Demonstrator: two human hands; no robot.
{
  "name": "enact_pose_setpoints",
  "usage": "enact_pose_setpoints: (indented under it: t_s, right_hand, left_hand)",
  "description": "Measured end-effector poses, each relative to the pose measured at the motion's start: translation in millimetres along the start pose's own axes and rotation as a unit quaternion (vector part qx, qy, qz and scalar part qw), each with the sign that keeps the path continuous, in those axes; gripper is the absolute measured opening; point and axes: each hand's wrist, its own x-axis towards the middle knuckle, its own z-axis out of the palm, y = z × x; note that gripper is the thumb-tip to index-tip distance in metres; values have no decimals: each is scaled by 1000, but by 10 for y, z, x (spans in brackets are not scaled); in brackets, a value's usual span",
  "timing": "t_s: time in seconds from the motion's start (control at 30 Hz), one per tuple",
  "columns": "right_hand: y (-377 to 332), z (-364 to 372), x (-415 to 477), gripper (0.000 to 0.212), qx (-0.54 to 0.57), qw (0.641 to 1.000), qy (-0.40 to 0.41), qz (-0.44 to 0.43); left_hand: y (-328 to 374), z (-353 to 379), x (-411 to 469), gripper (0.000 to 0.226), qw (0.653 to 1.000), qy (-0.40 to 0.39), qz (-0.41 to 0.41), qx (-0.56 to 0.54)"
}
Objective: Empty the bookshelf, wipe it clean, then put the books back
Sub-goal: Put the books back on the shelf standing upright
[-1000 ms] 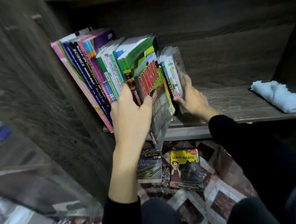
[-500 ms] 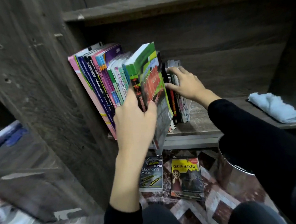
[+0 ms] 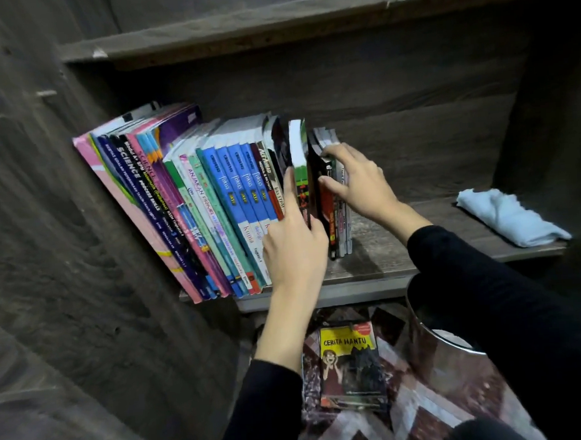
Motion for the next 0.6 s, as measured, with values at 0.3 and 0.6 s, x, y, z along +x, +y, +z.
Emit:
enact_pose_setpoints:
  t_s: [0.3, 0.6]
  right_hand:
    - [-31, -67, 2, 38, 100, 995, 14, -9]
    - [-215, 55, 61, 37, 212, 973, 47, 74]
  left_hand:
    - [-263, 573, 175, 53, 999, -32, -21, -16]
    - [-298, 685, 344, 60, 998, -50, -33, -9]
